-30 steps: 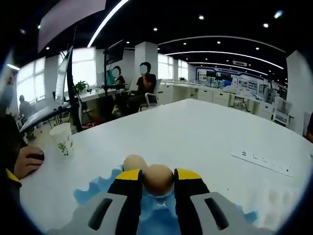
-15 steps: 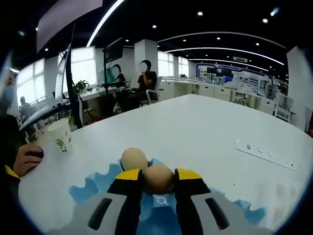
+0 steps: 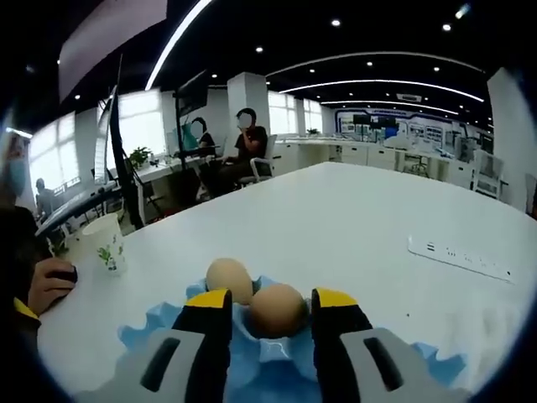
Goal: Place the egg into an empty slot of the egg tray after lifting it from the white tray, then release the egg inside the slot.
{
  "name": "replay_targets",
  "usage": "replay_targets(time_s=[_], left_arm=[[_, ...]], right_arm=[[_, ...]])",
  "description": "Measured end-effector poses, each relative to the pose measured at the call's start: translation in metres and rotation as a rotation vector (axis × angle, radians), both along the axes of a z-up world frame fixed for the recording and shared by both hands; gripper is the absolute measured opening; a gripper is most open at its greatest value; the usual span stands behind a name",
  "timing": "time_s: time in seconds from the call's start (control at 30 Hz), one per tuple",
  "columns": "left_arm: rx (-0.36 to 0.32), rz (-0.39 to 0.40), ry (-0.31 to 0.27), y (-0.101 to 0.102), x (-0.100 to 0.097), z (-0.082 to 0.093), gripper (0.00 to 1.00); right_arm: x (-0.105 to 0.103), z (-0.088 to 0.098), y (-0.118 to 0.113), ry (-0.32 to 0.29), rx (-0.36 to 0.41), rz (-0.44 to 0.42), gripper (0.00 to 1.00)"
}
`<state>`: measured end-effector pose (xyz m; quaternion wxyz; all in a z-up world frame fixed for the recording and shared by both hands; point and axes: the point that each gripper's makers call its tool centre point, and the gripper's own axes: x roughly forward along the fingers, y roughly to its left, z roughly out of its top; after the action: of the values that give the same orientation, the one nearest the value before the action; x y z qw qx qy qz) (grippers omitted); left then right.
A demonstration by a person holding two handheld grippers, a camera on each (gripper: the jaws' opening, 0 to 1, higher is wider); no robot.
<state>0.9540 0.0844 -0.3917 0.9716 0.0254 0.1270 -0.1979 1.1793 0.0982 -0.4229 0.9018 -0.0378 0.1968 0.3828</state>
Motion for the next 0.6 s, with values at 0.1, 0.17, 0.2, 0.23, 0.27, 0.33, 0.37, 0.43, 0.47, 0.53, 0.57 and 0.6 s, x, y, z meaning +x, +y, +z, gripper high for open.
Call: replay_targets(time_s=[0.1, 0.17, 0.2, 0.23, 0.27, 0.33, 0.37, 0.43, 0.47, 0.53, 0.57, 0.6], left_arm=[[-0.004, 0.001, -0.008, -0.001, -0.001, 0.002, 0.99], [-0.007, 0.0, -0.012, -0.001, -0.001, 0.003, 0.99], [-0.008, 0.001, -0.014, -0.001, -0.001, 0.004, 0.99], [-0.007, 0.002, -0.015, -0.001, -0.001, 0.004, 1.0], [-0.006, 0.003, -0.015, -0.001, -0.001, 0.004, 1.0], [-0.006, 0.004, -0.014, -0.001, -0.001, 0.003, 1.0], [-0.006, 0.004, -0.015, -0.001, -0.001, 0.003, 1.0], [-0.007, 0.003, -0.015, -0.002, -0.001, 0.003, 1.0], [-0.008, 0.003, -0.015, -0.002, -0.001, 0.003, 1.0], [-0.01, 0.002, -0.016, -0.004, -0.001, 0.004, 1.0], [-0.012, 0.001, -0.016, -0.004, -0.001, 0.004, 1.0], [-0.013, -0.001, -0.017, -0.005, -0.001, 0.004, 1.0]], right_arm=[[0.002, 0.003, -0.003, -0.019, 0.002, -0.011, 0.45], [0.002, 0.006, -0.006, -0.035, 0.012, -0.016, 0.48], [0.003, 0.009, -0.007, -0.047, 0.025, -0.021, 0.49], [0.004, 0.011, -0.01, -0.056, 0.033, -0.031, 0.5], [0.003, 0.012, -0.012, -0.062, 0.038, -0.032, 0.52], [0.003, 0.013, -0.016, -0.073, 0.045, -0.038, 0.55], [0.003, 0.012, -0.019, -0.075, 0.043, -0.045, 0.57], [0.003, 0.012, -0.024, -0.083, 0.043, -0.061, 0.61], [0.003, 0.012, -0.026, -0.083, 0.044, -0.069, 0.63], [0.002, 0.012, -0.031, -0.082, 0.043, -0.085, 0.65], [0.002, 0.013, -0.033, -0.088, 0.045, -0.092, 0.66], [0.001, 0.014, -0.034, -0.09, 0.044, -0.097, 0.66]])
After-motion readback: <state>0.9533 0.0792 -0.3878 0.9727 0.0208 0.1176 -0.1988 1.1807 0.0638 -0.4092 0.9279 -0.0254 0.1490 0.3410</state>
